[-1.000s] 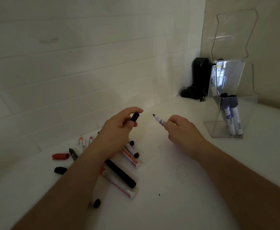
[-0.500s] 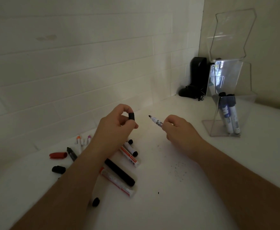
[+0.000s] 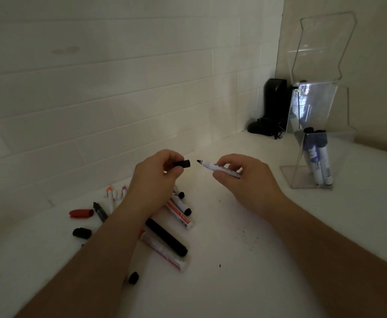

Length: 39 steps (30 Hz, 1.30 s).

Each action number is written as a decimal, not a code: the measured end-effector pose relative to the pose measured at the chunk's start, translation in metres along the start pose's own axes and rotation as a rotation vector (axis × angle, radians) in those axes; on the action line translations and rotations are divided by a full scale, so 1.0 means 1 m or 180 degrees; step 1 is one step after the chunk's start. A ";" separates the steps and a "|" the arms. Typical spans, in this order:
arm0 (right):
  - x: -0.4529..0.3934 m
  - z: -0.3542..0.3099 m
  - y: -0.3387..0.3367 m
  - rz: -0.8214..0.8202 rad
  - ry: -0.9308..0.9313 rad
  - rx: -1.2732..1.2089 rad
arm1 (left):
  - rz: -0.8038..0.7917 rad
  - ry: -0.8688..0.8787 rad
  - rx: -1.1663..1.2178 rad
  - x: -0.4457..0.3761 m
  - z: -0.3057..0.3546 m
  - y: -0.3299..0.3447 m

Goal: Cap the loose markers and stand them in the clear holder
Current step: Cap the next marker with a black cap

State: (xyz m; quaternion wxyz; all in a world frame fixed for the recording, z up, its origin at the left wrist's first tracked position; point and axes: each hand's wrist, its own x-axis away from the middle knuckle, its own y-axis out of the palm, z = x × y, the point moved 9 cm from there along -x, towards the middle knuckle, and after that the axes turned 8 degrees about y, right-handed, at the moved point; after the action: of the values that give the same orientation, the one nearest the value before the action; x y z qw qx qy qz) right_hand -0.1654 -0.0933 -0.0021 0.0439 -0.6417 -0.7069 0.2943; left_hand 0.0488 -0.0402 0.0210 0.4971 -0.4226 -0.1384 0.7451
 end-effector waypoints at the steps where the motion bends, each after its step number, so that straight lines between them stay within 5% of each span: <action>1: -0.001 0.000 -0.001 0.0045 -0.0058 0.0046 | 0.0004 0.0009 -0.0009 -0.001 0.000 0.000; 39: 0.005 -0.021 0.015 -0.0126 -0.0509 0.0992 | -0.0596 0.0220 0.0012 0.000 0.019 0.021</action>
State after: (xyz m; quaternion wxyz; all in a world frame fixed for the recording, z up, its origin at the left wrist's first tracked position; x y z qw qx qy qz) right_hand -0.1433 -0.0811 0.0067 0.0922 -0.5877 -0.6664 0.4494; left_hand 0.0212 -0.0458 0.0192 0.5699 -0.4323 -0.1587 0.6806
